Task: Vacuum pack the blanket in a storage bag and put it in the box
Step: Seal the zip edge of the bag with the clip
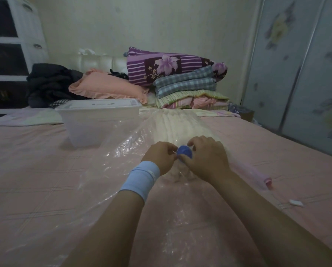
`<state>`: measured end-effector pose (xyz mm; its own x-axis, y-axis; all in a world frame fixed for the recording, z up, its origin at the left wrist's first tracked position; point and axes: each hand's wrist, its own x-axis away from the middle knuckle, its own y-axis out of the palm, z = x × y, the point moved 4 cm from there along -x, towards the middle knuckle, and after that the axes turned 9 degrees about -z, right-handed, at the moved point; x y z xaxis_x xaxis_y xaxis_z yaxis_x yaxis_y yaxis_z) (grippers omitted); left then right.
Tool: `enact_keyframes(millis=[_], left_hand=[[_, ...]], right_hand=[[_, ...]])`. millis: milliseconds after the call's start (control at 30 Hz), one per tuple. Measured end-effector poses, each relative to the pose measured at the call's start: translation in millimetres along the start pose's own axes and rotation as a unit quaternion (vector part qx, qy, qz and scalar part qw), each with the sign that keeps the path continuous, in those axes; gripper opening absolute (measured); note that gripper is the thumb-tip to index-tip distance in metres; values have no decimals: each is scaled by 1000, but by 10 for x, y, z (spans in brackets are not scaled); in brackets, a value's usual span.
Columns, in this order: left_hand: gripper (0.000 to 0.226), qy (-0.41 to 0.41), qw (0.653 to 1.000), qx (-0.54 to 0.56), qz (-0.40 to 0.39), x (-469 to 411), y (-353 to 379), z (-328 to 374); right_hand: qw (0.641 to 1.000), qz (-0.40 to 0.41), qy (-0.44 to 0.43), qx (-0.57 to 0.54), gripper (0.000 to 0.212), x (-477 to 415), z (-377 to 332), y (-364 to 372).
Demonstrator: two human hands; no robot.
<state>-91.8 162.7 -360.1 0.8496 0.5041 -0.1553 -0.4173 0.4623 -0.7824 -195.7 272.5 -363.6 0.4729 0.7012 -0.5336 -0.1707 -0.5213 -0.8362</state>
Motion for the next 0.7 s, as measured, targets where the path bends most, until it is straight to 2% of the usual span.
enact_keyframes(millis=[67,133,200,267,367,400,467,567,633,700], left_hand=[[24,0,1000,8,-1,9,-10,0],[24,0,1000,6,-2,15,-14,0],[24,-2,1000,2,-3,21,-15,-3],[24,-6,1000,5,-4,30,-16,-3],[24,-8,1000,8,-7,42,-17,1],[25,-8,1000,6,-10,45,-14,2],[25,-8,1000,3,-11,48,-9,-7],[25,-8,1000,-1,-12,42,-3,-18],[25,-11,1000,0,-15,36,0,-25],[25,-13,1000,2,-18,40,2,-32]], right_hand=[[1000,-19,16,5,32,3,12,-13],[998,-33,-24,-38,19,3,10,-20],[993,-43,-53,-101,32,22,7,-6],[989,-38,-30,-142,33,44,-9,-19],[997,-27,33,-64,31,50,-5,-13],[998,-29,31,-48,29,49,-5,-18],[996,-45,-2,-82,19,32,7,8],[983,-64,-48,-168,34,53,-20,59],[990,-46,-6,-135,38,55,-18,71],[998,-31,38,-28,39,27,16,80]])
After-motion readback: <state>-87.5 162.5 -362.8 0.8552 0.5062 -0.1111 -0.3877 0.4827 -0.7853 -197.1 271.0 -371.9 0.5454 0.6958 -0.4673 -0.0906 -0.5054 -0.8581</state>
